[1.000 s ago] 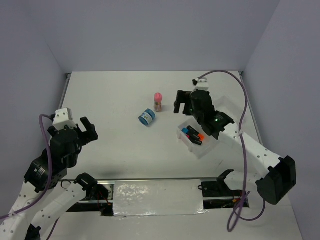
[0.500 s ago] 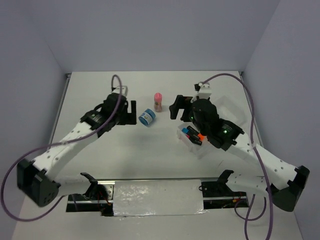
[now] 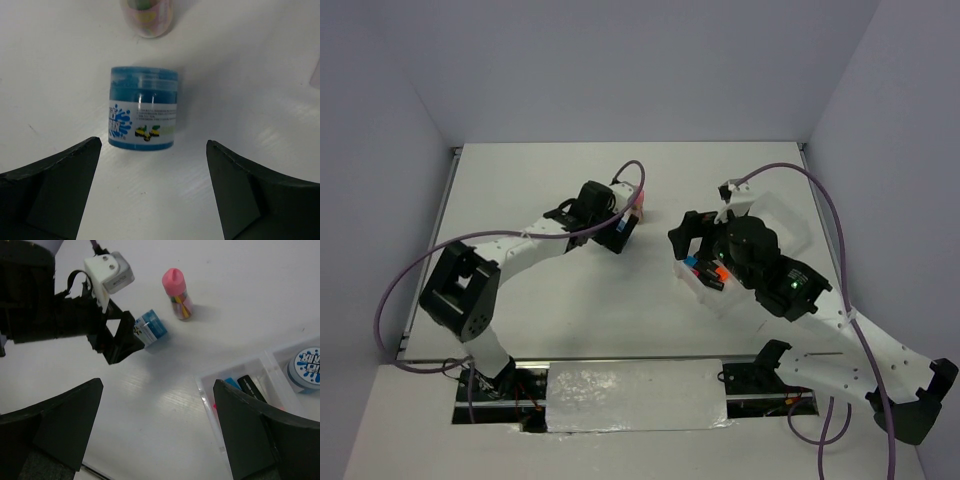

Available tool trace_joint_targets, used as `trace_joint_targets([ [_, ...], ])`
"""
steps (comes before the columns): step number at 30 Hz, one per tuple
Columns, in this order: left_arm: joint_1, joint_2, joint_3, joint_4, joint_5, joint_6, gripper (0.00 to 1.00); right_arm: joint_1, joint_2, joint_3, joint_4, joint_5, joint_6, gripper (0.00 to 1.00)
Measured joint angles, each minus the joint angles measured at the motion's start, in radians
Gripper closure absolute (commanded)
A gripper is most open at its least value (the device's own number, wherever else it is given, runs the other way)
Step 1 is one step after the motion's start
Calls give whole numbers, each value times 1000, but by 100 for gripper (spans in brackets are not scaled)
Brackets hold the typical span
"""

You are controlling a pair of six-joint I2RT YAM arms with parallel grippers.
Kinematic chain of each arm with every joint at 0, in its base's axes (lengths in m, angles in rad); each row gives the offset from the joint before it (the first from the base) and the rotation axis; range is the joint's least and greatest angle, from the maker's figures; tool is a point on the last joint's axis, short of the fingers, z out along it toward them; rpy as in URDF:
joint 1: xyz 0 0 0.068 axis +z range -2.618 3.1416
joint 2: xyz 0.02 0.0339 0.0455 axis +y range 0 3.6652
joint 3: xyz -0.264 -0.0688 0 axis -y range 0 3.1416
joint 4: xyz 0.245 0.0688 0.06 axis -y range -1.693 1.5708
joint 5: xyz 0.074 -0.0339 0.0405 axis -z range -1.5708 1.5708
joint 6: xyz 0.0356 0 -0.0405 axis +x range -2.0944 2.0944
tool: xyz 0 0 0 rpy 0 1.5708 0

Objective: Sort the stationery into containers
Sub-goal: Pick up the stationery from the center of the board.

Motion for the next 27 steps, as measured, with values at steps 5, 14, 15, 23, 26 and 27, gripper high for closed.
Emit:
trace_joint_targets([
  [5, 41, 115, 50, 22, 27, 52, 1, 0, -9, -23, -6, -23, -11, 0],
  [14, 84, 185, 57, 45, 71, 76, 3, 0, -12, -23, -6, -45, -34, 0],
  [15, 84, 194, 57, 50, 81, 76, 6, 0, -12, -23, -6, -46, -35, 0],
  [23, 84, 233, 64, 66, 124, 59, 74, 0, -12, -22, -5, -51, -45, 0],
  [26, 84, 225, 49, 82, 131, 34, 81, 0, -14, -22, -5, -51, -45, 0],
  [27, 84, 207, 27, 91, 134, 19, 84, 0, -18, -23, -4, -51, -44, 0],
])
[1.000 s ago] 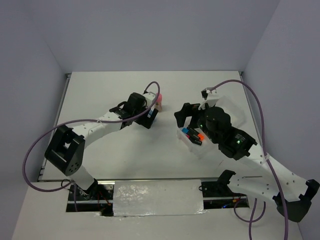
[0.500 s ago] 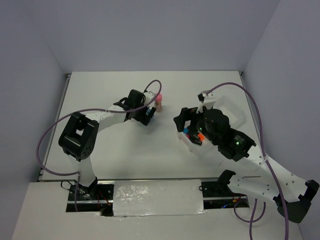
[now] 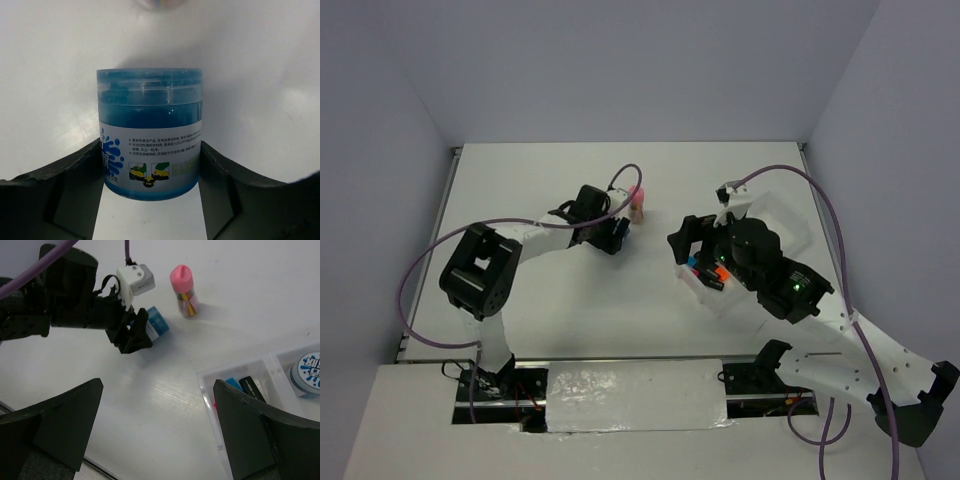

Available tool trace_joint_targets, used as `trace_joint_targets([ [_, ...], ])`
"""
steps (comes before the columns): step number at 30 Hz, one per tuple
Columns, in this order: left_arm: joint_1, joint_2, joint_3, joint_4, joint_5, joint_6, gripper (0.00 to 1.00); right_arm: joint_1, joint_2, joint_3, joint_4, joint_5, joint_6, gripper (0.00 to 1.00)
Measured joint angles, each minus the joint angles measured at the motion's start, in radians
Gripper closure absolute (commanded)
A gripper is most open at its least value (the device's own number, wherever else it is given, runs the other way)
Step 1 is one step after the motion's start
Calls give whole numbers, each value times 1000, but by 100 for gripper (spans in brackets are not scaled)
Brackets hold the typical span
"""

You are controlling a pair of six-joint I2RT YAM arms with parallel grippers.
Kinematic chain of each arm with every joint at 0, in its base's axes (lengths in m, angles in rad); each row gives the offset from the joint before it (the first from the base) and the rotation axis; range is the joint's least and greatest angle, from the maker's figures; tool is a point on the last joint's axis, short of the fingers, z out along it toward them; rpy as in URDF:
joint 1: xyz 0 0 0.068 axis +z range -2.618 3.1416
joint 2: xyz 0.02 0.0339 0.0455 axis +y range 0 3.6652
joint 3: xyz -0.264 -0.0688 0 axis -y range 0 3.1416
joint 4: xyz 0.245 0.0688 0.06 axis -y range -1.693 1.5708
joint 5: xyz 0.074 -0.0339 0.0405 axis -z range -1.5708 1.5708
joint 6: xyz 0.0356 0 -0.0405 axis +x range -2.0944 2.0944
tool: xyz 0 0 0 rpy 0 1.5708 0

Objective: Sort the stationery into containers
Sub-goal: Pick up the stationery from the center of the board, then place the stationery in the storage box.

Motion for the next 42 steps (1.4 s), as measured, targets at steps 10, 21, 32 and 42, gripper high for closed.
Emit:
trace_joint_targets([
  [10, -133, -578, -459, 241, 111, -92, 87, -4, -83, -62, 106, 13, 211, 0],
  [21, -360, -872, -719, 674, 111, -130, 93, -7, 80, -92, 253, -162, 429, 0],
  [32, -384, -872, -726, 743, 71, -127, 93, 20, 148, -94, 306, -296, 456, 1],
  [42, -385, -872, -726, 743, 55, -100, 85, 43, 149, -98, 295, -298, 422, 43],
])
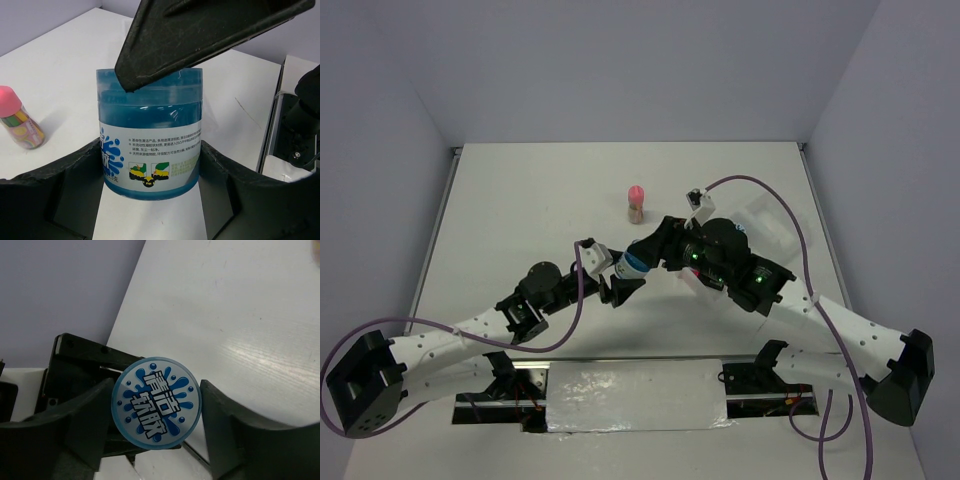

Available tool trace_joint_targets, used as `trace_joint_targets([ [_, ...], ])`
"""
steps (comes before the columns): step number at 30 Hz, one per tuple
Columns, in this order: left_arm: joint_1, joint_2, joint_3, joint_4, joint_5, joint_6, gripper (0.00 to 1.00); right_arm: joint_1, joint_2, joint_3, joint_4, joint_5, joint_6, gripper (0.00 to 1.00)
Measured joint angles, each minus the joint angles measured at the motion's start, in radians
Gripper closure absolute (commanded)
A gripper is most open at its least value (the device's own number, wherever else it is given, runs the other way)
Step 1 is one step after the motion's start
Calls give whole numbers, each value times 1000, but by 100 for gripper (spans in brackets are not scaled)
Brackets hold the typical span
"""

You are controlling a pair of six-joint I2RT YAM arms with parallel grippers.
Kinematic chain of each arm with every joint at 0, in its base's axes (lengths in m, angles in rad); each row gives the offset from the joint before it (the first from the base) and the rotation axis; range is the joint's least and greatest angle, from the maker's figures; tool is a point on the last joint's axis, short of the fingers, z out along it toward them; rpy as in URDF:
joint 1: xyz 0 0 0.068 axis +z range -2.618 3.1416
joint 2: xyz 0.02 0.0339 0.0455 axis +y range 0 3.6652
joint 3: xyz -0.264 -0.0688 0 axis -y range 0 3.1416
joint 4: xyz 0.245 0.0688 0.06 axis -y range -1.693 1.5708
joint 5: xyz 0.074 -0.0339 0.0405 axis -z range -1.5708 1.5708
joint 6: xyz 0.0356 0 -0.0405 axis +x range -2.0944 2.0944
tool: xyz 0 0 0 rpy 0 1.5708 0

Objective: Sort the stationery into containers
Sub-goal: Place the stationery in the storage box.

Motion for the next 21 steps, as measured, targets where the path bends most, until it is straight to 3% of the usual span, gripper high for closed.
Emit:
trace_joint_targets([
  [1, 0, -2, 0, -1, 0, 1, 83, 0, 0, 0, 0, -2, -10, 48],
  [3, 0, -2, 0, -2, 0, 3, 83, 0, 1, 0, 0, -5, -16, 50],
  [8, 0, -2, 0, -19, -6, 23, 83, -3, 17, 0, 10, -29, -37, 24],
  [12, 0, -2, 0, -42, -11, 31, 81, -4, 32, 0, 7, -41, -55, 35],
  [15, 0, -6, 0, -49, -11, 45, 77, -4, 33, 0, 7, -49, -66, 26],
  [21, 0, -9, 0, -54, -11, 52, 72, -4, 34, 0, 10, -55, -76, 47],
])
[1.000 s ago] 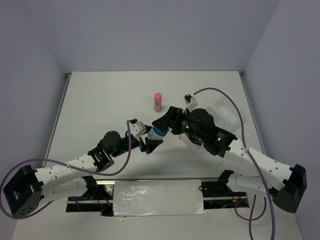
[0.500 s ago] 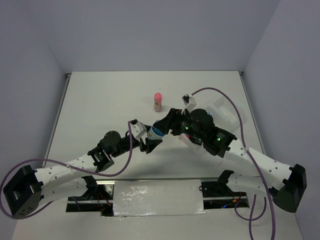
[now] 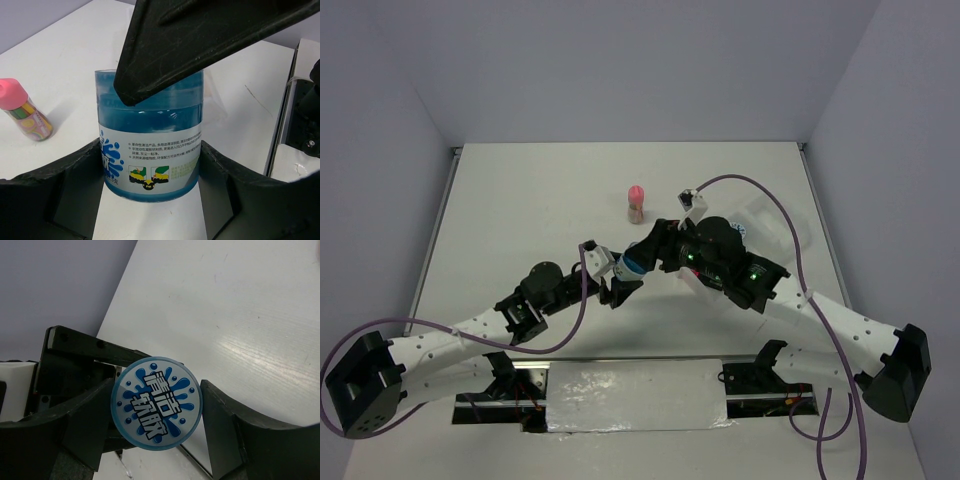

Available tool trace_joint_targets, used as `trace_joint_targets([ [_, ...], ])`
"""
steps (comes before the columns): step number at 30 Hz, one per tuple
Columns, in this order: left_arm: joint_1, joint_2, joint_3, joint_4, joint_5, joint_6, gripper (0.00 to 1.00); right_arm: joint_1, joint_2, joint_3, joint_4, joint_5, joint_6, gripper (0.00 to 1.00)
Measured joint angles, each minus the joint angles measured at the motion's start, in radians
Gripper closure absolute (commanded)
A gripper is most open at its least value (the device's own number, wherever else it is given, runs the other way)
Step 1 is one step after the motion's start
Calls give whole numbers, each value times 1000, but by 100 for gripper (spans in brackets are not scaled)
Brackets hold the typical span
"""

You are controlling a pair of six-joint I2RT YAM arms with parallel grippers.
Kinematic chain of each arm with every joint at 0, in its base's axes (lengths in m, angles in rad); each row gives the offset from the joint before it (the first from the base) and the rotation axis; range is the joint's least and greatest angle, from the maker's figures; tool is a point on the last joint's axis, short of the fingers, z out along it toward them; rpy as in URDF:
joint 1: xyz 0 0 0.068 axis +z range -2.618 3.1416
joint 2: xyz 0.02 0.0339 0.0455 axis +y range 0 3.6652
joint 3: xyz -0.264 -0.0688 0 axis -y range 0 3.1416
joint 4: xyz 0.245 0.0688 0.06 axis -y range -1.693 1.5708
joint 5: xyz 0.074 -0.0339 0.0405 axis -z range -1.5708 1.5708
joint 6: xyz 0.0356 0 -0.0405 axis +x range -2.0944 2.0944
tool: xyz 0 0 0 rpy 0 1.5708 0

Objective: Sort the stationery into containers
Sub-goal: Place the stationery in the storage box.

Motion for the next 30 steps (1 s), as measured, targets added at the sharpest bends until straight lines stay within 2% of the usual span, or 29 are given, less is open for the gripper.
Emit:
trace_joint_targets([
  [1, 0, 0, 0, 0, -1, 0, 66, 0, 1, 0, 1, -2, -2, 78],
  [2, 0, 0, 0, -1, -3, 0, 61, -1, 4, 0, 3, -5, -5, 99],
  [3, 0, 0, 0, -5, -8, 0, 53, -2, 8, 0, 7, -8, -8, 100],
  [4, 0, -1, 0, -9, -13, 0, 35, -3, 12, 0, 13, -13, -10, 100],
  [5, 0, -2, 0, -14, -19, 0, 29, -4, 16, 0, 16, -18, -12, 100],
  [6, 0, -4, 0, -18, -27, -1, 1, -6, 18, -2, 23, -23, -14, 100],
  [11, -6, -5, 19, -19, -64, -9, 1, 2, 18, -29, 50, -66, -23, 100],
  [15, -11, 34, 89, -95, -114, -31, 1, -19, -20, -35, 41, 2, -29, 100],
  [18, -10, 74, 146, -134, -139, -50, 1, -78, -107, -68, 29, 48, -30, 100],
  [25, -6, 71, 143, -144, -144, -88, 1, -190, -208, -64, -143, 369, -71, 100],
  [30, -6, 60, 157, -204, -210, -118, 1, -357, -214, -69, -293, 610, -77, 100],
])
